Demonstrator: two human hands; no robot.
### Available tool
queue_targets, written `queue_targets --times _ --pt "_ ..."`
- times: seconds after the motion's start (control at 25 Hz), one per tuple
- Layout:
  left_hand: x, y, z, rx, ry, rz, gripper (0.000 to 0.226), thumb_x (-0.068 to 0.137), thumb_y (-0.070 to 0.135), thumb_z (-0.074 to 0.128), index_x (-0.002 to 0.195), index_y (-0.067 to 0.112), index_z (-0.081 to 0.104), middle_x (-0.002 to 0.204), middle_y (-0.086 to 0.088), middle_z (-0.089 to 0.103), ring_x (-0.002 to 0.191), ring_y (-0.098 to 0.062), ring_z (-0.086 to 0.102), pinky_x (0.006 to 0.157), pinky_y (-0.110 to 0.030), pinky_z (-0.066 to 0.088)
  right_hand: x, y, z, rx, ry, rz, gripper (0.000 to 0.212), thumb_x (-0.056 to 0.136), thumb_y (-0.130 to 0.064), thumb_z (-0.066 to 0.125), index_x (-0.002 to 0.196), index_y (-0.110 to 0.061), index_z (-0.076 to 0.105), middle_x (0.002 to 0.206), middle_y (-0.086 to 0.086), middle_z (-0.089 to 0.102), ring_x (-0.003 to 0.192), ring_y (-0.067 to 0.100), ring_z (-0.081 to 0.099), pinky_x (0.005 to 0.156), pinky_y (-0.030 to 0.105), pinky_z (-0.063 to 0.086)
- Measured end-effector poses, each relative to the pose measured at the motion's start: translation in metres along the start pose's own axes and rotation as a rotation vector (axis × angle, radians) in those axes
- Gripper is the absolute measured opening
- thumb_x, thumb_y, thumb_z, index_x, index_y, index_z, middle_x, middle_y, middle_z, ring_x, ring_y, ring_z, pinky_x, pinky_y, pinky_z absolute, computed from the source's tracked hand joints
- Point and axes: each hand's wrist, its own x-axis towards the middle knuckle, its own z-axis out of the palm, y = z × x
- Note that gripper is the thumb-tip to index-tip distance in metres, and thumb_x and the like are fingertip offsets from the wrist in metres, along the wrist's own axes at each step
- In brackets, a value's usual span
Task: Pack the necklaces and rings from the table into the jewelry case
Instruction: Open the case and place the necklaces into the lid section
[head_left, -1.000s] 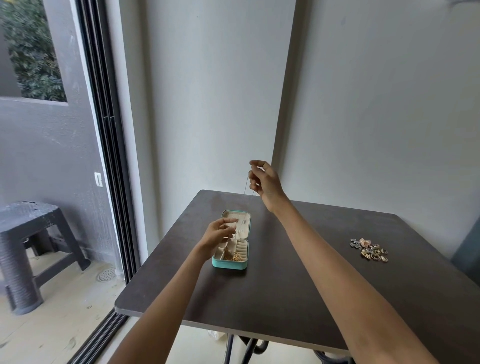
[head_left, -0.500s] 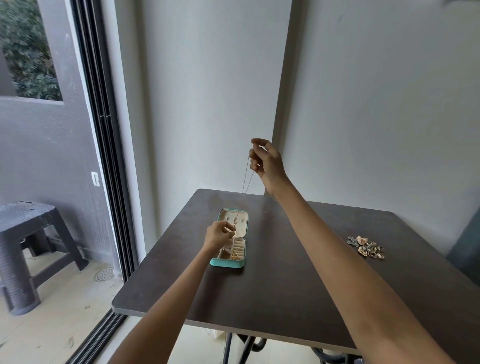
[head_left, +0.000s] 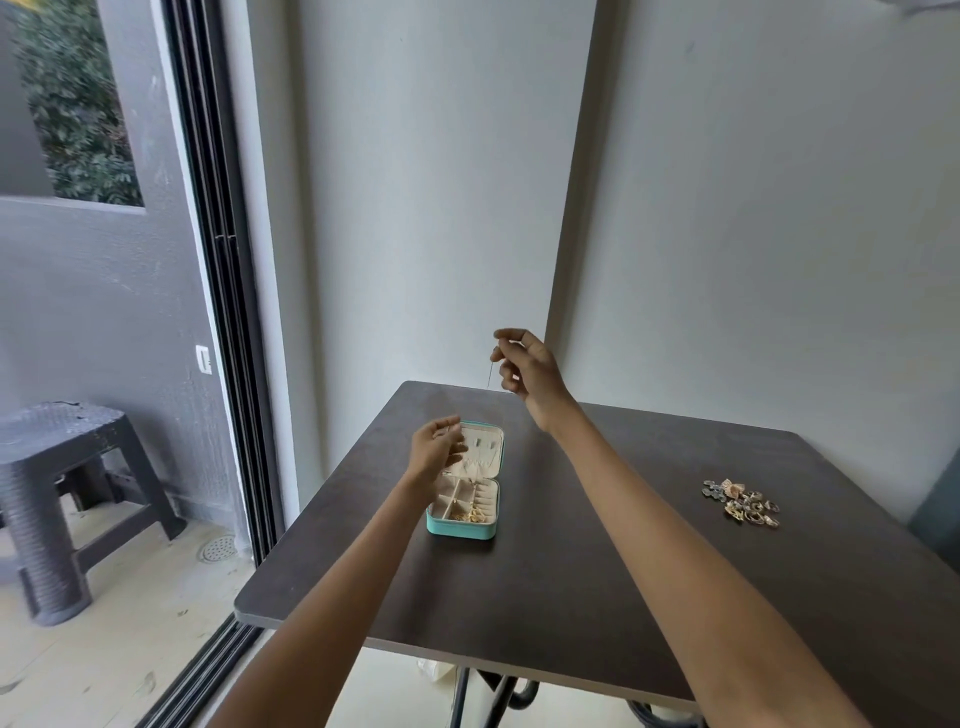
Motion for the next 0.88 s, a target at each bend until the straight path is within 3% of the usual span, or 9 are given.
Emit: queue_targets --times 0.16,0.24,0.36,0.52,0.68,0.72,0.8,0.88 --pt "-0.001 0.03 0.005 -0.233 -0.07 -0.036 0.011 0.094 0.003 0.05 0.096 0.01 0.058 0.074 -0.005 0.055 0.051 -0.011 0.054 0.057 -0.024 0.048 -0.002 0.018 -0.01 -0.154 -0.023 0.06 0.022 0.093 -0.005 0.044 0.091 -0.017 0.062 0.071 -0.001 0.056 0.039 0.004 0.029 0.036 0.014 0.02" --pt "-0.001 0.038 0.004 -0.228 -0.093 -0.023 0.01 0.094 0.004 0.051 0.094 0.011 0.058 0.079 -0.005 0.058 0.049 -0.01 0.053 0.058 -0.025 0.046 -0.003 0.023 -0.015 -0.419 -0.067 0.077 0.029 0.092 -0.004 0.04 0.09 -0.016 0.067 0.067 -0.004 0.054 0.039 0.003 0.029 0.038 0.014 0.022" --pt "0.001 0.04 0.0 -0.091 -0.093 0.01 0.014 0.09 0.003 0.055 0.093 0.015 0.062 0.08 -0.002 0.062 0.042 -0.004 0.041 0.053 -0.02 0.037 -0.001 0.033 -0.023 -0.911 -0.127 0.042 0.036 0.091 -0.007 0.037 0.09 -0.011 0.073 0.064 -0.014 0.055 0.053 0.002 0.044 0.053 0.018 0.032" --pt "0.0 0.03 -0.004 0.072 -0.088 0.024 0.023 0.089 -0.002 0.054 0.106 0.006 0.067 0.075 0.008 0.07 0.038 0.0 0.032 0.043 -0.012 0.032 0.001 0.027 -0.028 -0.873 -0.012 -0.006 0.037 0.089 -0.006 0.038 0.095 -0.014 0.073 0.073 -0.005 0.061 0.065 0.009 0.053 0.063 0.024 0.04" --pt "-0.003 0.017 -0.002 0.176 -0.06 0.003 0.035 0.087 -0.012 0.043 0.113 0.0 0.065 0.081 -0.004 0.063 0.037 0.0 0.036 0.043 -0.012 0.035 0.005 0.012 -0.026 -0.801 -0.017 -0.123 0.039 0.09 0.001 0.037 0.102 -0.012 0.072 0.099 0.006 0.066 0.096 0.014 0.059 0.088 0.025 0.043" --pt "-0.003 0.015 -0.001 0.209 -0.061 0.008 0.038 0.086 -0.013 0.041 0.113 -0.001 0.065 0.081 -0.008 0.062 0.036 0.0 0.037 0.043 -0.012 0.036 0.005 0.008 -0.025 -0.787 -0.008 -0.151 0.04 0.09 0.002 0.036 0.104 -0.012 0.071 0.104 0.006 0.067 0.093 0.009 0.059 0.086 0.022 0.044" --pt "-0.002 0.012 -0.001 0.274 -0.076 0.02 0.039 0.087 -0.014 0.04 0.113 -0.001 0.065 0.088 -0.013 0.061 0.035 0.0 0.042 0.042 -0.012 0.04 0.003 -0.001 -0.022 -0.732 0.009 -0.178 0.041 0.09 0.003 0.035 0.107 -0.012 0.069 0.108 0.002 0.066 0.068 -0.001 0.053 0.068 0.013 0.043" --pt "-0.002 0.008 0.0 0.35 -0.122 0.023 0.036 0.087 -0.014 0.041 0.112 -0.003 0.065 0.093 -0.012 0.063 0.037 -0.001 0.051 0.045 -0.014 0.047 0.003 -0.01 -0.018 -0.658 0.003 -0.177 0.04 0.09 0.001 0.035 0.11 -0.013 0.067 0.109 -0.002 0.064 0.053 0.005 0.046 0.049 0.009 0.038"
